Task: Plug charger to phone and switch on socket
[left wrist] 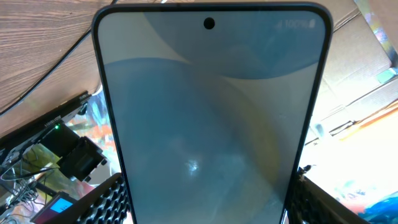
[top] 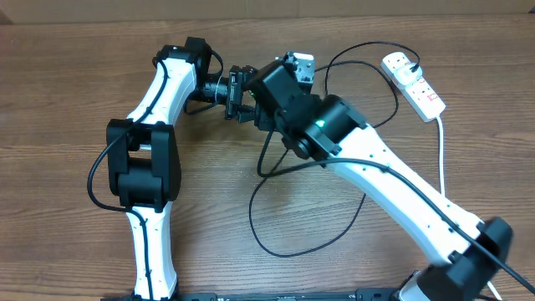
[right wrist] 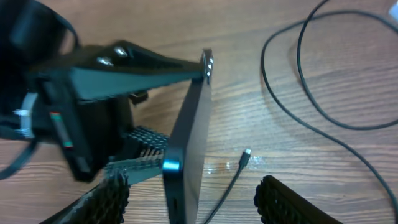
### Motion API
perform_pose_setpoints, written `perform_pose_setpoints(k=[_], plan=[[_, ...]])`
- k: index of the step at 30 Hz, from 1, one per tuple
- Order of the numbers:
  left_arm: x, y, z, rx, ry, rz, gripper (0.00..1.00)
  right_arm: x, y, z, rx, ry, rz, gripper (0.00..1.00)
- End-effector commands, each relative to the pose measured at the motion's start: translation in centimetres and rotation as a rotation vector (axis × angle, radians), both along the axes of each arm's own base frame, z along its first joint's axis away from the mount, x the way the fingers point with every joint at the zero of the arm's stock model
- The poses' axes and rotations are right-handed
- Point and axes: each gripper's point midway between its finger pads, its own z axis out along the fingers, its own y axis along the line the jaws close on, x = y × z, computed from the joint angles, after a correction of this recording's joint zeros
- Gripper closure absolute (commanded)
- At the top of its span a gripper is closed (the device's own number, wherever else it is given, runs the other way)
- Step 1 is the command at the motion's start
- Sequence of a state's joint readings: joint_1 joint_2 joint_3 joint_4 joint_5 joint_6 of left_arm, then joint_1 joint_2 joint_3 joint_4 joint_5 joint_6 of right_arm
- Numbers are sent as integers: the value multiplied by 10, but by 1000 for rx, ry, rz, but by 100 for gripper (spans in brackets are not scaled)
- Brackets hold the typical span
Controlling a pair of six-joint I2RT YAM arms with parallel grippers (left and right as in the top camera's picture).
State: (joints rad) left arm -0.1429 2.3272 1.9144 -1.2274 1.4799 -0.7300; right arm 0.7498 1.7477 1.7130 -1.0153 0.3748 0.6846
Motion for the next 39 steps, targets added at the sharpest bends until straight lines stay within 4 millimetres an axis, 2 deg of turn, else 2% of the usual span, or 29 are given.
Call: perform_pose_setpoints(k=[1,3,10,15,18,26,29,33,39], plan=[[3,-3,10,-37,-26,-3,37,7,1,-5,-22,-7,-20,40],[3,-3,10,-37,-26,-3,36,8,2,-9,-27,-2,-20,46],[2,-5,9,-36,-27,-7,36,14,0,-6,-42,-30,-35,56],[2,-5,9,-36,-27,-7,36,14,0,-6,-40,-31,-35,58],[2,-5,9,-32,-28,-8,36,16,2,-5,-31,-40,-35,65],[3,-4,4,-7,-38,-9,36,17,3,-4,-30,-47,-30,67],[3,-4,4,-8,-40,-9,36,17,3,-3,-29,-47,-30,74],[3,-4,4,-9,-47,-10,36,17,3,-3,-29,-48,-30,75],[3,-4,5,-13,-47,-10,36,17,3,-4,-29,-47,-30,82]])
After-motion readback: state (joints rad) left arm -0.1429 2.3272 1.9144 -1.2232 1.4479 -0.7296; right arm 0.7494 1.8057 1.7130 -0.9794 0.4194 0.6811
